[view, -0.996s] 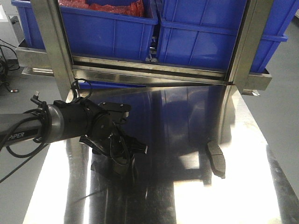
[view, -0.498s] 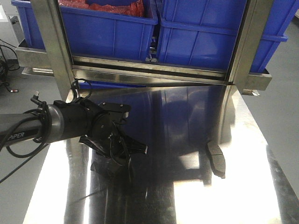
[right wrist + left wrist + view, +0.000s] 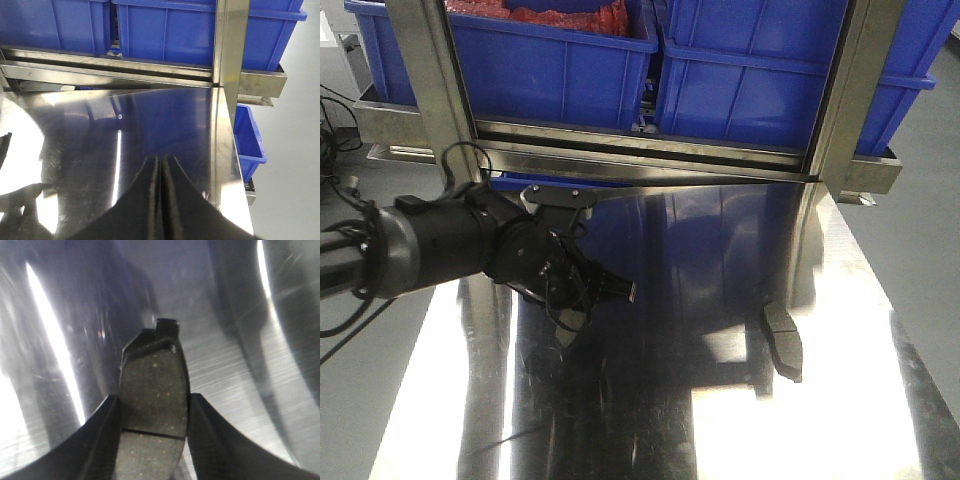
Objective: Move and align brake pads A on conveyor
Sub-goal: 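Lift the brake pad with the left gripper and pull it back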
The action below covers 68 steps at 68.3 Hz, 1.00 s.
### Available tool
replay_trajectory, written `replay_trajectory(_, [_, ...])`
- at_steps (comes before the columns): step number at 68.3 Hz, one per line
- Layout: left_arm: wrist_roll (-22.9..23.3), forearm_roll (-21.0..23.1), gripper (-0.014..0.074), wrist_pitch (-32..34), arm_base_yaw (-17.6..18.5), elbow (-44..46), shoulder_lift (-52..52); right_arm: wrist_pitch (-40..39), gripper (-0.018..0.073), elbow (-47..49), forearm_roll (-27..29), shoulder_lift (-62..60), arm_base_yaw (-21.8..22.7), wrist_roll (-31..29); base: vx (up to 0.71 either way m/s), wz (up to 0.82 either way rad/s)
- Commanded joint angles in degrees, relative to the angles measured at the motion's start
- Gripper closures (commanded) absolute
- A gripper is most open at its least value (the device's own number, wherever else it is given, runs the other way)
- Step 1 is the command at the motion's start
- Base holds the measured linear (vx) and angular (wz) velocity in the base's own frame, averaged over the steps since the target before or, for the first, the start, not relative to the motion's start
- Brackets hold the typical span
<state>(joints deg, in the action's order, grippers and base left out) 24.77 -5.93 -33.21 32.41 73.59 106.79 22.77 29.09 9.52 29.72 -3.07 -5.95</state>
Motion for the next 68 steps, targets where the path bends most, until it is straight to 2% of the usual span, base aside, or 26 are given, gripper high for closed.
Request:
replay_trajectory(1, [0.29, -0.85, 0.0485, 3.38, 0.23, 1.44, -5.48, -4.07, 0.0569, 1.53, 0.01, 0.31, 0.35, -0.72, 0.0, 0.0])
replay_trajectory(29, [0.43, -4.17, 0.0482, 5.05, 0.23, 0.8, -14.49, -4.07, 0.0569, 1.53, 0.01, 0.31, 0.35, -0.72, 0.0, 0.0])
replay_trajectory(44, [6.8, -10.96, 0.0482, 9.45, 0.18, -8.19, -24.75, -4.07, 0.0569, 1.53, 0.01, 0.31, 0.35, -0.72, 0.0, 0.0])
replay_trajectory(56, [8.01, -13.88, 0.0479, 9.07, 0.18, -13.17, -34.26, -4.07, 0.0569, 1.53, 0.01, 0.31, 0.35, -0.72, 0.0, 0.0])
replay_trajectory(68, [8.21, -14.18, 0.0478, 8.04, 0.18, -17.39, -43.49, -4.07, 0.0569, 1.53, 0.01, 0.31, 0.35, -0.72, 0.0, 0.0])
